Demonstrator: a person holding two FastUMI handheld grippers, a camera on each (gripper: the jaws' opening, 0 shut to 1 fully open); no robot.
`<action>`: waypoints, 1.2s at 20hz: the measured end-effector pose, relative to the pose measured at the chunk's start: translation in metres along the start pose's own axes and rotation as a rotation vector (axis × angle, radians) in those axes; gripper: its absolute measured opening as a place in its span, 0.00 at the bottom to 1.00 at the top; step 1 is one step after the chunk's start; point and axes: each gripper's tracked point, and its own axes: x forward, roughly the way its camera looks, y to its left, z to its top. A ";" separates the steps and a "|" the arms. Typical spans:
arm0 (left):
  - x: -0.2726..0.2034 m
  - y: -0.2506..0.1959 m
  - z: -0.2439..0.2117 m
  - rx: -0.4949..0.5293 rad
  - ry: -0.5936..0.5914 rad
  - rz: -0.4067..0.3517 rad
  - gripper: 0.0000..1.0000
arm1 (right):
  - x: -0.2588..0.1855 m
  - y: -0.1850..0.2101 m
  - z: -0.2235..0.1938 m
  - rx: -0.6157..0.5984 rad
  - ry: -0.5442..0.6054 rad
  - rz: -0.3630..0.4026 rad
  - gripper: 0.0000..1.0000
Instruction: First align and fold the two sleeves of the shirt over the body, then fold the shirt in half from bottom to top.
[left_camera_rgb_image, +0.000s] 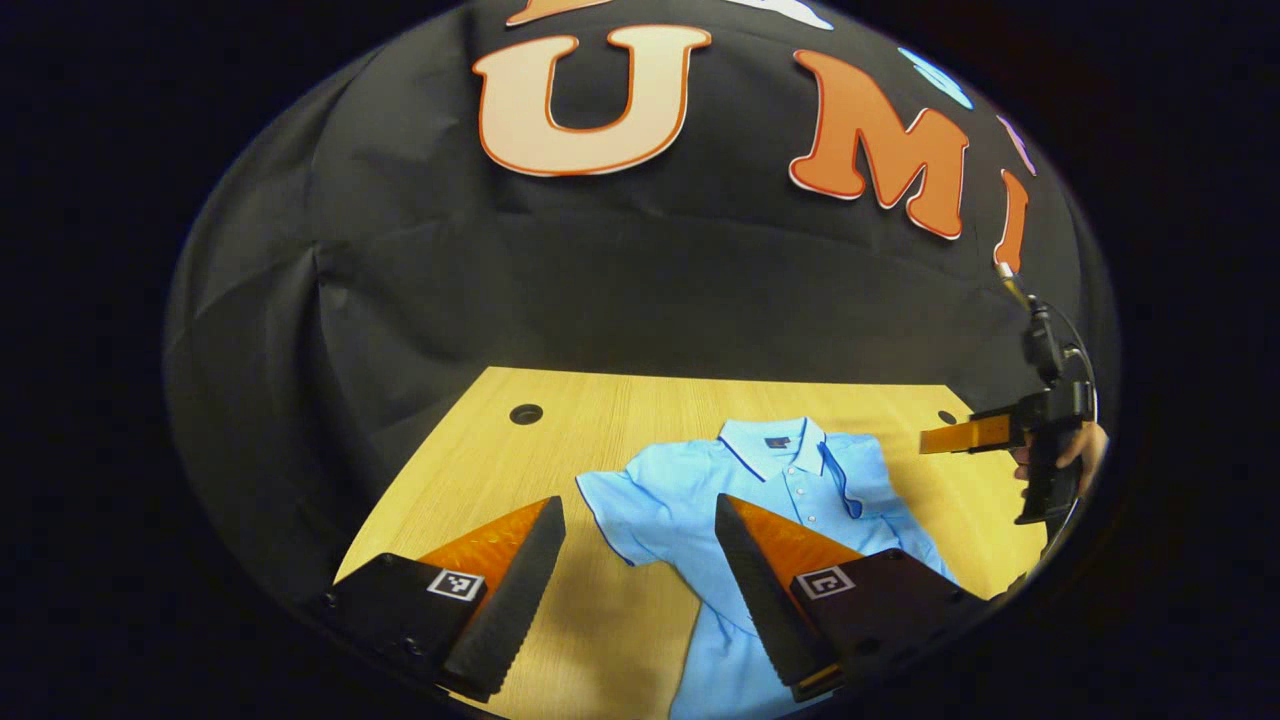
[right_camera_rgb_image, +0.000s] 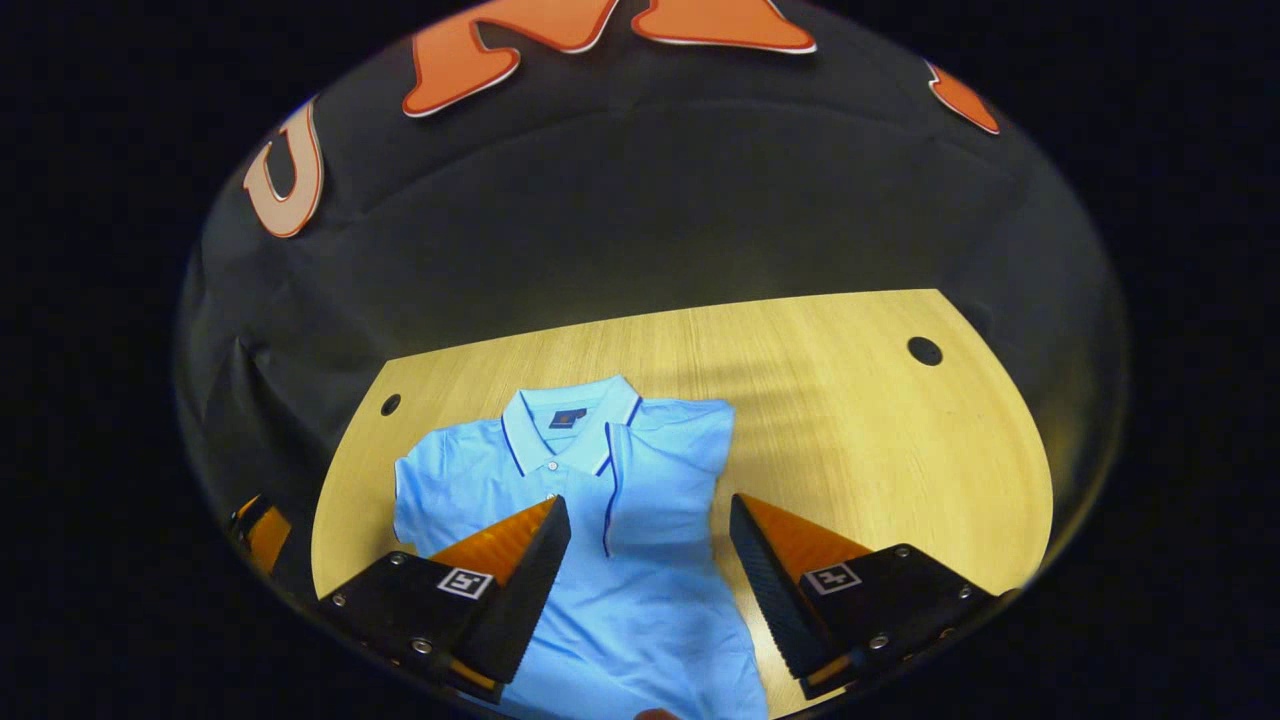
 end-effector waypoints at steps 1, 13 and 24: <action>0.012 0.001 -0.005 0.008 0.030 0.005 0.98 | -0.013 -0.007 -0.002 0.000 -0.024 -0.017 0.99; 0.127 0.023 -0.058 -0.145 0.459 0.035 0.98 | -0.117 -0.072 -0.066 -0.022 -0.148 -0.148 0.99; 0.159 0.032 -0.106 -0.113 0.663 0.125 0.78 | -0.151 -0.087 -0.121 0.041 -0.136 -0.201 0.99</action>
